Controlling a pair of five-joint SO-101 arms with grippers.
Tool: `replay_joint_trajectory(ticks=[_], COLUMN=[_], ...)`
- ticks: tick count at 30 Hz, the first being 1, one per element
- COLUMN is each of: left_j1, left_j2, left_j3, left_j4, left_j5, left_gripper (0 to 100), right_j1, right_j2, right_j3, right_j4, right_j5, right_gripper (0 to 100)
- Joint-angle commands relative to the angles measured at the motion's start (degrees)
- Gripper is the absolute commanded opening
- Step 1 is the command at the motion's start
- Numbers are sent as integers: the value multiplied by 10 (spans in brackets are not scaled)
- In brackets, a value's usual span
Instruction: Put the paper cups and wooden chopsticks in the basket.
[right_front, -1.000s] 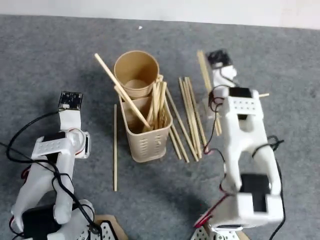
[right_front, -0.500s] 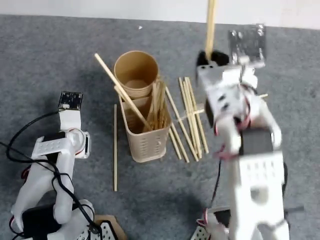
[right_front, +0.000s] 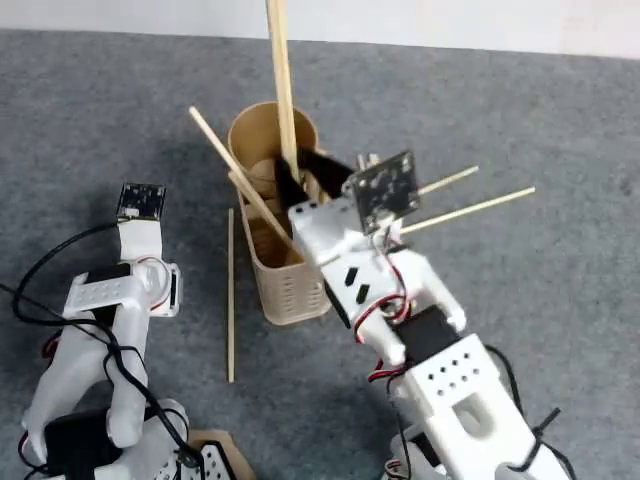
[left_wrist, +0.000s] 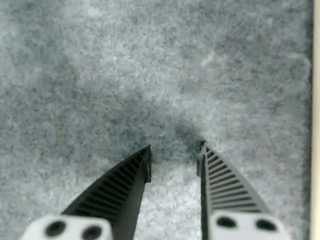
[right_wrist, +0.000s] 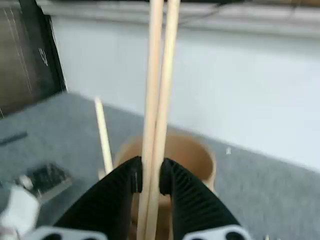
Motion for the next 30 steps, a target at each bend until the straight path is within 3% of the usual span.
replay_joint_trajectory(ticks=[1,6,11,15,19,23,30], left_j1=[-4,-2,-1,-1,-1,-2,-4], left_j2=[0,0,1,1,1,1,1], left_j3=[-19,-19,-20,-19,-19,-20,-20], left_j4=[-8,-8,-8,-8,-8,-8,-8], left_j5=[2,2,2,2,2,2,2], left_gripper=[182,182,182,182,182,182,182], right_j1=[7,8,46,161,264,306,262], right_j2=[-29,-95,-151,-137,-36,131,396], right_j3=[13,-52,-159,-238,-293,-294,-264], right_j4=[-5,125,246,331,430,460,434], right_j5=[0,1,1,58,87,129,131], right_gripper=[73,266,271,271,271,271,271])
